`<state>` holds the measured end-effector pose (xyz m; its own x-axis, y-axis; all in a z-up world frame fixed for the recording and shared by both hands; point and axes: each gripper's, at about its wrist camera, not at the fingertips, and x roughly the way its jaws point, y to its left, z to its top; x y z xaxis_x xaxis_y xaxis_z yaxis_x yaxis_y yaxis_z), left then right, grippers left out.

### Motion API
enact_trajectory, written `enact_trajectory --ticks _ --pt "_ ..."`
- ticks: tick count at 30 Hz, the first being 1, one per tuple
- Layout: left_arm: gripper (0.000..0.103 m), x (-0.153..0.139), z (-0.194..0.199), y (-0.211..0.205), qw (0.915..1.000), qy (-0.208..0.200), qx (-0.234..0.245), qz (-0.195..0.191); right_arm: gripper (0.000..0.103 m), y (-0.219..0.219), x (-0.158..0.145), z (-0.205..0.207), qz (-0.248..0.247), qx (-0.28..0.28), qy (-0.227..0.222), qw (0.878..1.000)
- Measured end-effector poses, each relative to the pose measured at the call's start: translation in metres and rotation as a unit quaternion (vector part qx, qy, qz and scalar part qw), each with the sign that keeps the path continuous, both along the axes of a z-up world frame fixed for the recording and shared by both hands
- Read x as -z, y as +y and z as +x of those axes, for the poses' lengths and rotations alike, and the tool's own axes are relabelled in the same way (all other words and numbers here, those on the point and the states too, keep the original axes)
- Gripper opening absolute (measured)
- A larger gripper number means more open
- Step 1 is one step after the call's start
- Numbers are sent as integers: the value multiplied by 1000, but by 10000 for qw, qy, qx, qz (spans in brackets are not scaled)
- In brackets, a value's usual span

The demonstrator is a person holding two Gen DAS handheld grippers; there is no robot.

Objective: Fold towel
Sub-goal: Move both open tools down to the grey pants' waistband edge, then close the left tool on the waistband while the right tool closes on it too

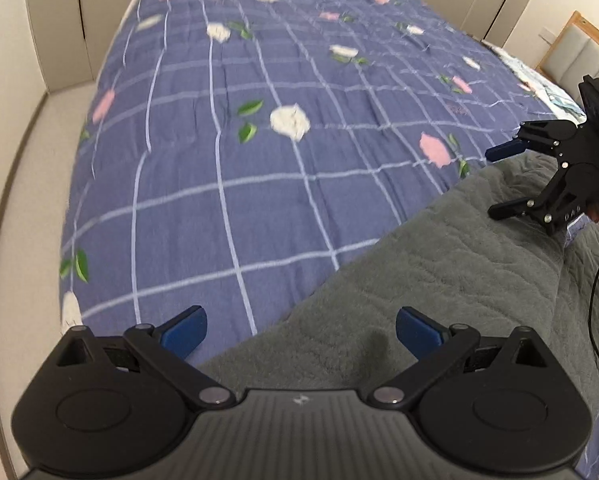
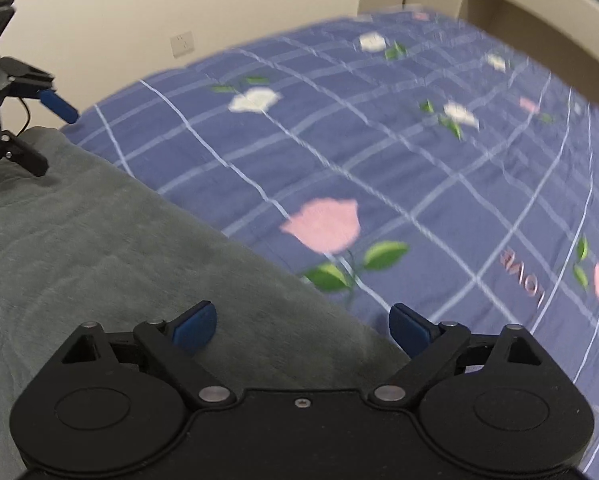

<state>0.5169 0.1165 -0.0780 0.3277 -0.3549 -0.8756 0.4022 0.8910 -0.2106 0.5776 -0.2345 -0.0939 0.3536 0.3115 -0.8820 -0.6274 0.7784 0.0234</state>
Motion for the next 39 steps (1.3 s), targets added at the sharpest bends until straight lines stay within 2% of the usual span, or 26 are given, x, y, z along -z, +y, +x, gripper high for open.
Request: enact_trajectory --ticks 5,8,12,13,14,15,16,18,20,22,25,28,31,34,39 --pt "102 14 4 -5 9993 208 131 266 94 -19 5 10 136 230 228 9994" --pt "96 18 3 -10 9983 252 243 470 90 -21 10 10 179 272 406 9986" --pt "66 12 -5 -18 9968 139 475 624 76 -14 5 3 186 177 359 9990" --pt "54 10 -7 -20 9966 143 470 661 68 -13 3 1 171 151 331 9992" --pt "47 9 -9 -21 9966 146 466 666 60 -10 1 -2 105 97 267 9995" --pt "33 7 -10 -23 9964 127 454 709 53 -8 -1 -5 26 51 209 9998" --pt "21 6 -12 -26 9958 95 438 804 37 -5 -3 -8 -39 14 165 9999" --pt "13 3 -16 -28 9955 100 361 872 25 1 -6 -13 -267 -4 23 9996" --pt "10 -2 -19 -28 9960 42 278 848 15 6 -11 -19 -483 -54 -139 9987" --pt "8 -12 -24 -28 9958 -170 233 872 12 8 -16 -22 -572 -29 -253 9980" --pt "8 -31 -29 -26 9934 -592 135 969 11 12 -29 -22 -655 56 -532 9964" --pt "8 -49 -24 -17 9926 -814 -215 876 9 16 -47 -15 -595 202 -899 9940" --pt "8 -59 -19 -10 9889 -1123 -359 905 9 24 -59 -6 -597 298 -1300 9893" --pt "8 -50 -8 -5 9886 -1052 -544 929 9 37 -53 5 -704 333 -1525 9852" --pt "8 -26 -5 -6 9880 -946 -647 1034 9 54 -18 10 -970 418 -1570 9819"
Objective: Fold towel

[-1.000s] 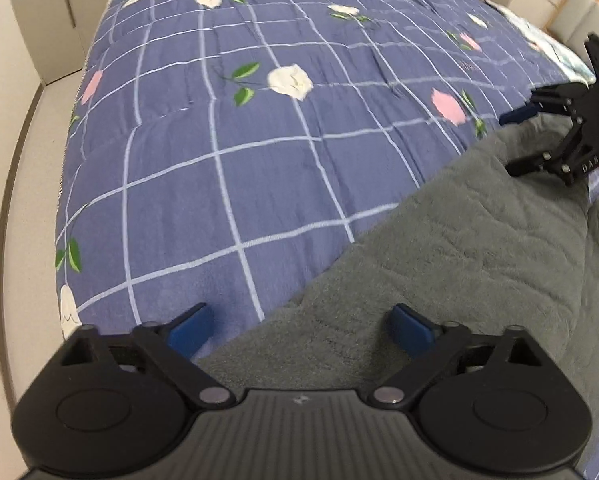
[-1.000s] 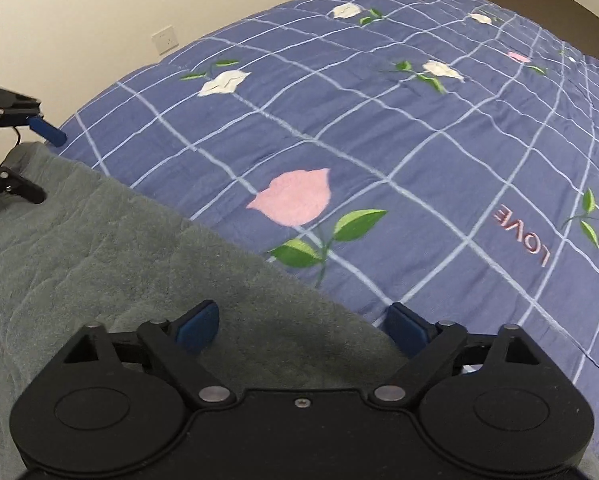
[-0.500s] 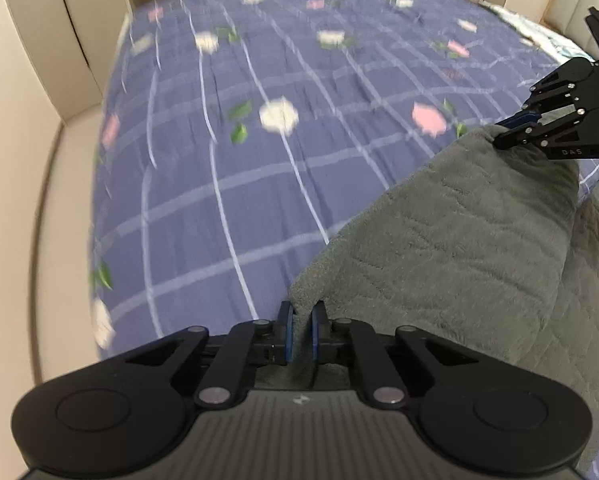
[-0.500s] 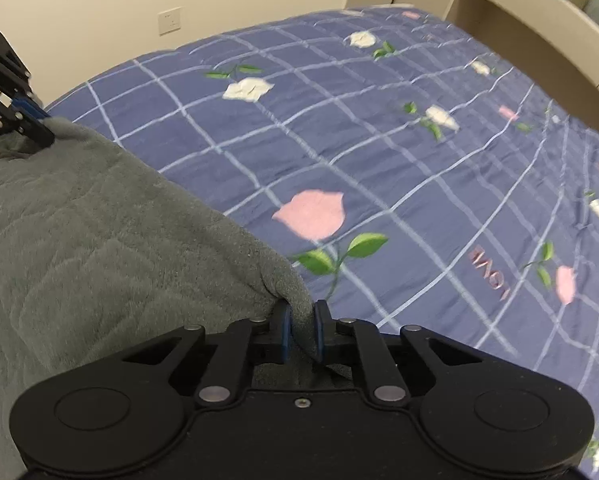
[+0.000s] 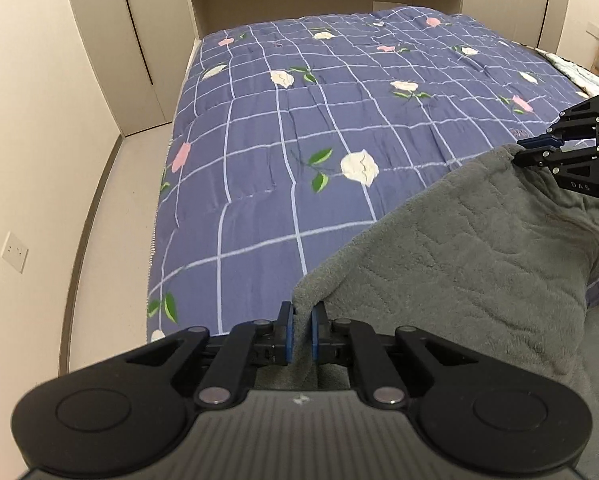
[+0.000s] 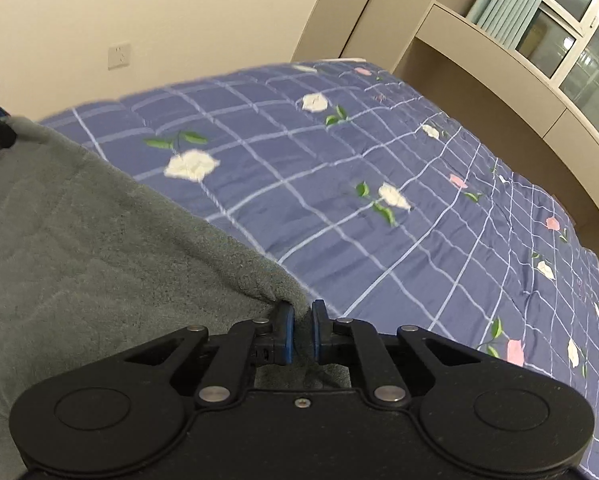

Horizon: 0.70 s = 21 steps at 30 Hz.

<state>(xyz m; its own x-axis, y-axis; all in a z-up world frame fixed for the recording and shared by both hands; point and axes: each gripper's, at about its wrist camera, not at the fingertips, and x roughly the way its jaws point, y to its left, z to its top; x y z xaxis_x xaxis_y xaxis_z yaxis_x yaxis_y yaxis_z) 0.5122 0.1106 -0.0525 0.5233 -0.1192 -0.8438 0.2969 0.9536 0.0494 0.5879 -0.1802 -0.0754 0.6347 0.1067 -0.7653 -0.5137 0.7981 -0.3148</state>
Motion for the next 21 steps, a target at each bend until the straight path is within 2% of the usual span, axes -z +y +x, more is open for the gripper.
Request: enact_trajectory --ticks 4,9,15,21 --pt "8 -11 -14 0 9997 -206 -5 -127 9 -8 -6 -13 117 26 -201 9997" --pt "8 -46 -45 0 9975 -612 21 -354 8 -20 -43 -51 300 -3 -644 9975" --pt "8 -94 -106 -6 9929 -1006 173 -610 8 -41 -88 -121 631 59 -1150 9913" --pt "8 -118 -171 -16 9893 -1162 469 -748 7 -63 -111 -205 864 202 -1374 9865"
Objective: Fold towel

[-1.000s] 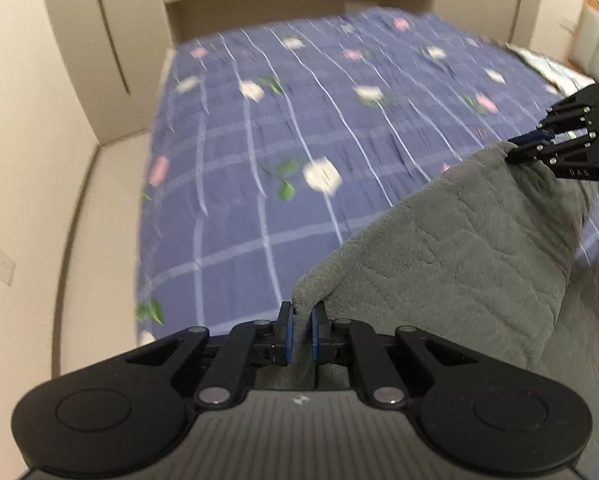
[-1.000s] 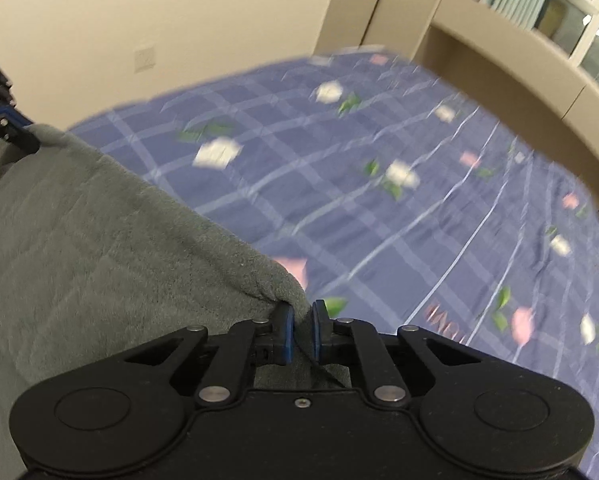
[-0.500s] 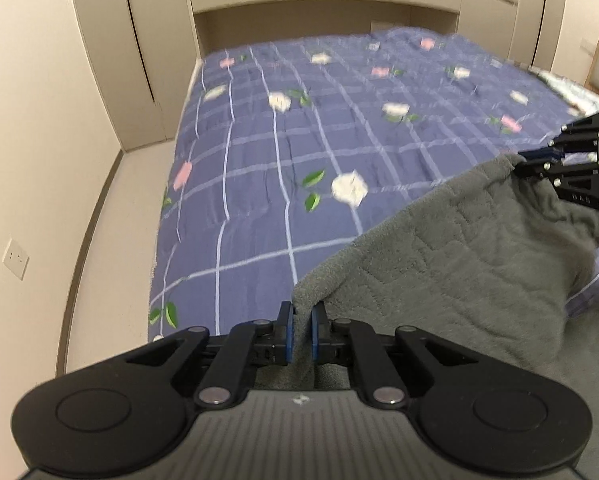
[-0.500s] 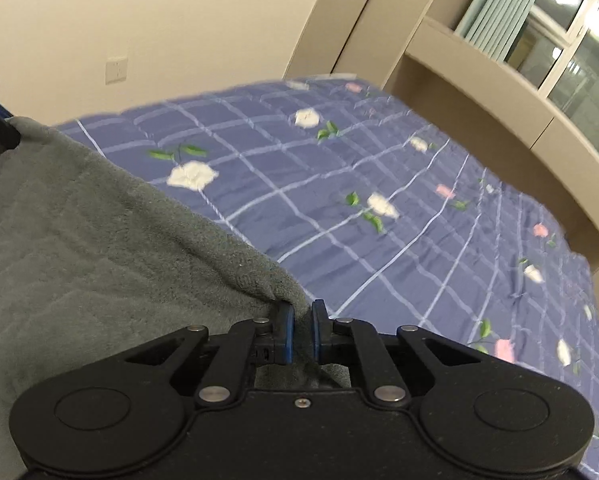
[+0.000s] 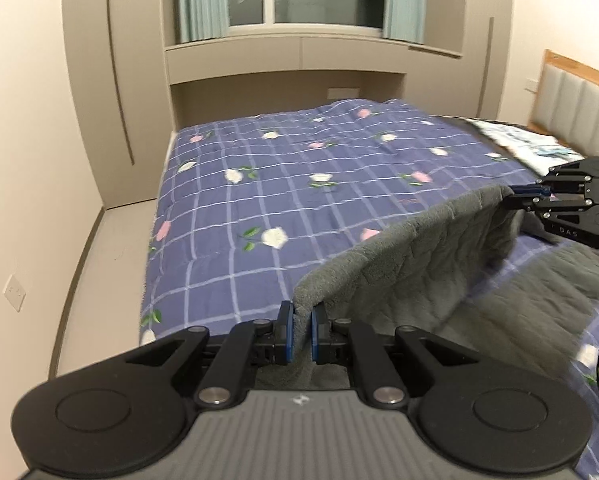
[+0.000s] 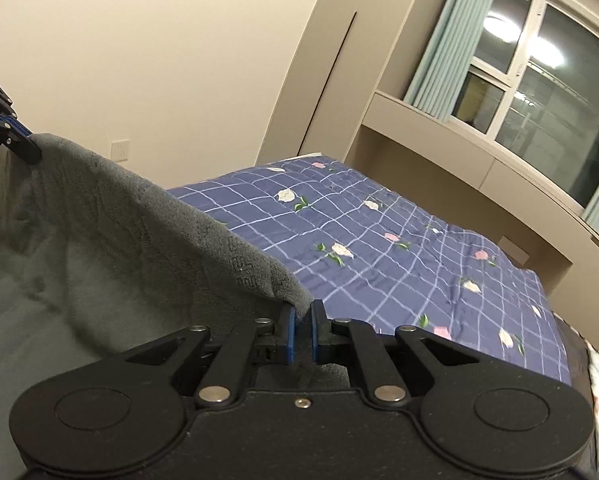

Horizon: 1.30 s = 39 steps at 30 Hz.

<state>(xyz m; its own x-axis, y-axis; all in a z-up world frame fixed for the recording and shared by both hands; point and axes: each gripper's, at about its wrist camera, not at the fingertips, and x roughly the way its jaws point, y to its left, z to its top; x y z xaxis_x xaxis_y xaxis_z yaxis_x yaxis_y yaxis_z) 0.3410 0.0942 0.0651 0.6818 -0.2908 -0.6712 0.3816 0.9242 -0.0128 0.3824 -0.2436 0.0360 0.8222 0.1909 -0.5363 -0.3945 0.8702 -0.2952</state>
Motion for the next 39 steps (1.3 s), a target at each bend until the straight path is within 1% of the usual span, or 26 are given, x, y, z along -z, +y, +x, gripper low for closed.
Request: enact_trajectory --ticks 5,11,17,21,24,27,31,32,33,34,36,38,39 --pt "8 6 -53 -11 9995 -91 277 86 7 -13 4 -66 232 132 93 9996" --pt "8 31 -100 -23 9989 -65 406 203 7 -16 31 -118 351 322 245 9986" --pt "8 64 -127 -30 9977 99 509 442 6 -15 62 -150 360 426 350 9978" --pt "8 71 -148 -31 9966 137 639 511 5 -14 68 -174 335 414 361 9979" --pt "8 84 -158 -34 9949 195 723 672 0 -17 76 -186 389 456 431 9973" --pt "8 102 -158 -41 9940 423 706 716 0 -20 90 -188 420 541 593 9959" --pt "8 113 -162 -46 9934 393 688 827 0 -23 102 -191 413 624 701 9947" --pt "8 114 -162 -45 9938 396 655 801 8 -25 103 -191 441 659 691 9945" --pt "7 113 -162 -44 9942 405 628 768 13 -27 102 -190 537 704 720 9935" --pt "7 113 -162 -43 9945 402 613 750 20 -32 99 -189 724 782 745 9915" --pt "8 112 -163 -44 9945 391 615 753 26 -42 93 -186 1052 989 701 9870" --pt "8 114 -162 -44 9944 421 602 756 41 -52 87 -180 1363 1244 636 9808" --pt "8 114 -161 -45 9944 440 587 755 43 -56 84 -174 1532 1377 619 9766"
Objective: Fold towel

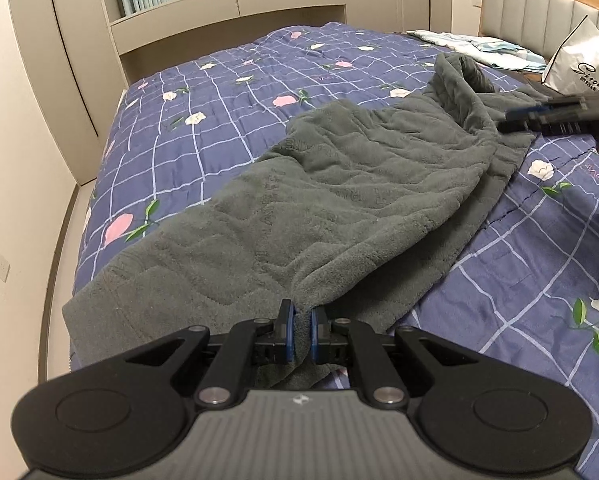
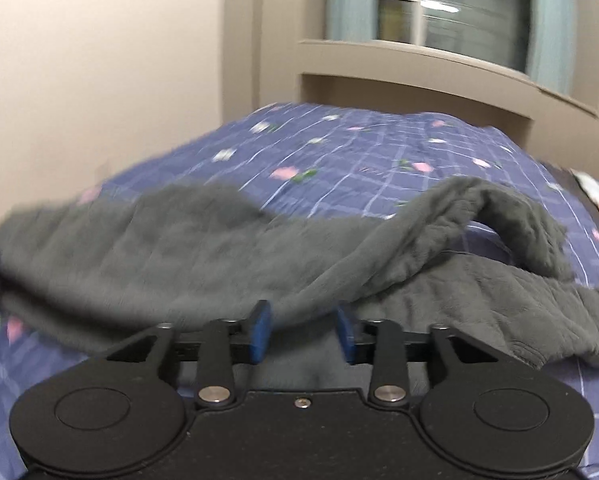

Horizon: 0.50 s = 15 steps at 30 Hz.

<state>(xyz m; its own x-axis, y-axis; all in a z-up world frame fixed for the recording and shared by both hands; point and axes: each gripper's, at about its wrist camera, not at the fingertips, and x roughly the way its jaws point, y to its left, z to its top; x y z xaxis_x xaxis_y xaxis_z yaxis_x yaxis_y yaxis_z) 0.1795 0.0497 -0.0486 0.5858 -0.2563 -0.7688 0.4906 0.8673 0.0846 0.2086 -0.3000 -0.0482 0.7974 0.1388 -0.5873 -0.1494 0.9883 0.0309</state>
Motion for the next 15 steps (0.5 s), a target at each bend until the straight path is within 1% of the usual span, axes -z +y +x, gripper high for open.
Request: enact_trajectory --ticks 2,3,6,7,8,10,13,15 --pt "8 1 1 -2 10000 35 -53 0 44 -5 -3 15 196 268 10 9994" --pt "8 1 1 -2 10000 39 -74 -1 45 -6 -3 23 193 389 51 9990" --pt "8 -1 -1 -3 9999 -4 -98 25 45 -2 3 51 -45 752 347 9966" --pt "8 -2 -2 -3 9999 -21 -99 26 43 -3 6 57 -87 829 465 9954" --pt "8 -2 -3 -3 9999 -44 -94 41 35 -4 9 62 -96 867 575 9945" --pt "7 -3 -5 -3 9999 -84 -91 67 11 -4 12 65 -155 898 723 9932" --pt "7 -7 -8 -4 9998 -140 -100 78 7 -3 8 57 -294 925 645 9932" --pt "7 -9 -12 -3 9998 -181 -68 100 7 -3 1 42 -293 964 525 9935"
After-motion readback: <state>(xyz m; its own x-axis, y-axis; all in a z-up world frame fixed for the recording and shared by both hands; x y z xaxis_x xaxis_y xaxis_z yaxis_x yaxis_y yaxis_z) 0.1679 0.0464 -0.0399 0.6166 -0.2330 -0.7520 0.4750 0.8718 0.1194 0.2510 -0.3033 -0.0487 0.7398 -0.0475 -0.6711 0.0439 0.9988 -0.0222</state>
